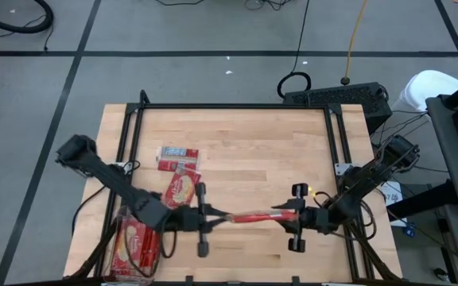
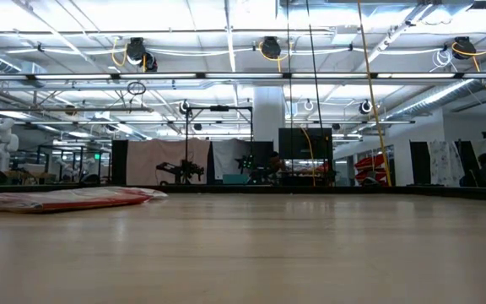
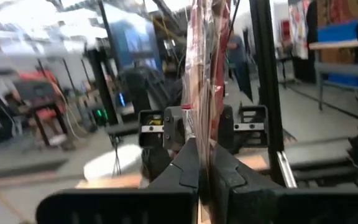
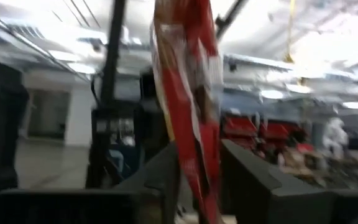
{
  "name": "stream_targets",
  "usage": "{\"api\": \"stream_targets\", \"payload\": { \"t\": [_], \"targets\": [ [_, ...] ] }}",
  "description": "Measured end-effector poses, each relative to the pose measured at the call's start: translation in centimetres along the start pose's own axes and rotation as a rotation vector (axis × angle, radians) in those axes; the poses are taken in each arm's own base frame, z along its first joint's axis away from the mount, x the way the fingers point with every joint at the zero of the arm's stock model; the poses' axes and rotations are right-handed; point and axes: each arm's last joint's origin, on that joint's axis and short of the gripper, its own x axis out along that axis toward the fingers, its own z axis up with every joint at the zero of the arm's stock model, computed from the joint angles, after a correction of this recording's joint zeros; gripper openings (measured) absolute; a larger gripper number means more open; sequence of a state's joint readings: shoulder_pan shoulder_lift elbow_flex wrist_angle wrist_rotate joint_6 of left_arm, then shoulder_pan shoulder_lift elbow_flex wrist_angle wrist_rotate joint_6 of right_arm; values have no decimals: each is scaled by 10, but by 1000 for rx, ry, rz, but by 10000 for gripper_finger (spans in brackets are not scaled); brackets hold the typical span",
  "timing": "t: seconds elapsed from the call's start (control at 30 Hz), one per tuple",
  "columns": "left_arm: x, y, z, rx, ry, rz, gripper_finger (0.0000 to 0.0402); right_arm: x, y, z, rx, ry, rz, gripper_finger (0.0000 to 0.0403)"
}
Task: Sort popcorn bags into baskets
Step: Put the popcorn bag into the transparent bin
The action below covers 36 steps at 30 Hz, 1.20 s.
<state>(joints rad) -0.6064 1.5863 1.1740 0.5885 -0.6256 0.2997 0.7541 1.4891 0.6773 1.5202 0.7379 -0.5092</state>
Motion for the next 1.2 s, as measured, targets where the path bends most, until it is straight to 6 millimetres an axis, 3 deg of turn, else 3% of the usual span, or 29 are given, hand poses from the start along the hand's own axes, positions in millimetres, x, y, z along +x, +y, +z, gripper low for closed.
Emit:
{"api": "stream_targets", "payload": {
  "t": [0.13,0.33,0.5,0.67,0.87,1.07,1.2],
  "targets": [
    [-24,24,18,-42,135,-32,6,-2,2,-9,-35,122,-80,160],
    [-83,65,32,-214,435,-165,5,-9,7,-34,-118,354,-162,214],
    [-127,88,36,-466,688,-363,8,-18,8,-58,-132,515,-139,220],
    [-161,96,31,-653,1018,-539,5,-23,2,-76,-125,622,-51,211],
    [-184,97,28,-821,1335,-653,9,-28,-13,-91,-83,636,-2,208],
    [-185,95,26,-884,1415,-626,9,-33,-32,-101,-84,606,-53,208],
    [-183,83,14,-856,1482,-576,21,-34,-36,-103,-114,600,-53,208]
  ]
}}
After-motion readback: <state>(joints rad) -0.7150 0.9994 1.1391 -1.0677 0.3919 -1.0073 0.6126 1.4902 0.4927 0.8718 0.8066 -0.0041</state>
